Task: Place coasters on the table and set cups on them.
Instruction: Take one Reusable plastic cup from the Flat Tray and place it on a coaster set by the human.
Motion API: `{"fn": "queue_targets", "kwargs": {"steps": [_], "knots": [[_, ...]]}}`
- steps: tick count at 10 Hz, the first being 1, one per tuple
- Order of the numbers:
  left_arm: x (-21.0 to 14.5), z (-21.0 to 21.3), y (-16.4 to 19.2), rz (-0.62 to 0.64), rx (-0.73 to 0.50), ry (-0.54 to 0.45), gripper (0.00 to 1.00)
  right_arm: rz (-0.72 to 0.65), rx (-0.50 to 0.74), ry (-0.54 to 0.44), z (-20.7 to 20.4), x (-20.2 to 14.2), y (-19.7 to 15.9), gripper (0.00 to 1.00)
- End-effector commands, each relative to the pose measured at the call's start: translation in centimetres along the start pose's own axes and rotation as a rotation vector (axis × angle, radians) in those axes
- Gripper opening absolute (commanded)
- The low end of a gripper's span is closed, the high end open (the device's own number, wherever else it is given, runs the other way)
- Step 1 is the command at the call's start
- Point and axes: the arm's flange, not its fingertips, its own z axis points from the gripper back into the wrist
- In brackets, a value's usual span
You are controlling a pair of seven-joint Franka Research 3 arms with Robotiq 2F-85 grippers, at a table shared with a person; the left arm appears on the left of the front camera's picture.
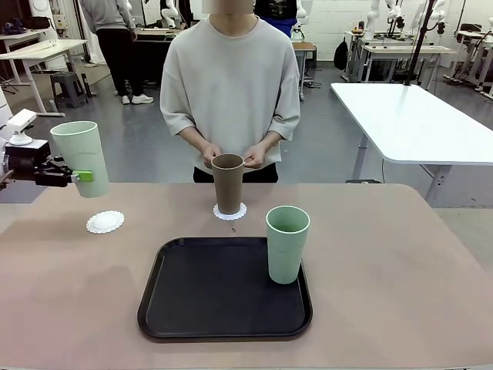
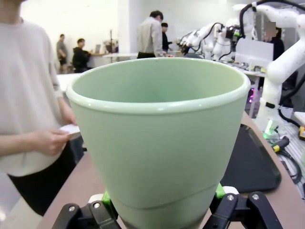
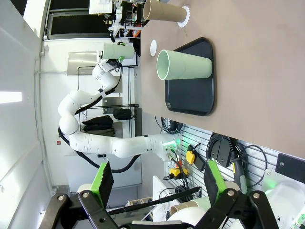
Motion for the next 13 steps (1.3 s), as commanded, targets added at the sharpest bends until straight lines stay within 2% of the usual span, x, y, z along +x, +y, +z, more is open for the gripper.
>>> {"fn": "queue_targets", "kwargs": {"steps": [1, 2, 3, 9, 13], "knots": [[-0.1, 0.5, 1.0, -0.019, 0.043, 0.007, 0.83, 0.007, 0.018, -0.003, 0.0, 0.0, 0.1, 1.0], [0.4, 0.5, 0.5, -0.013, 0.074, 0.021, 0.83, 0.007, 0.018, -0.003, 0.0, 0.0, 0.1, 1.0], [-0.4, 0.1, 0.4, 0.0, 0.016, 0.005, 0.83, 0.007, 0.018, -0.003, 0.0, 0.0, 0.1, 1.0], [-0.6, 0.1, 0.6, 0.003, 0.029, 0.012, 0.83, 0.007, 0.018, -0.003, 0.0, 0.0, 0.1, 1.0], [-3.8, 1.7, 1.1, -0.053, -0.072, -0.009, 0.83, 0.007, 0.018, -0.003, 0.0, 0.0, 0.1, 1.0]]}}
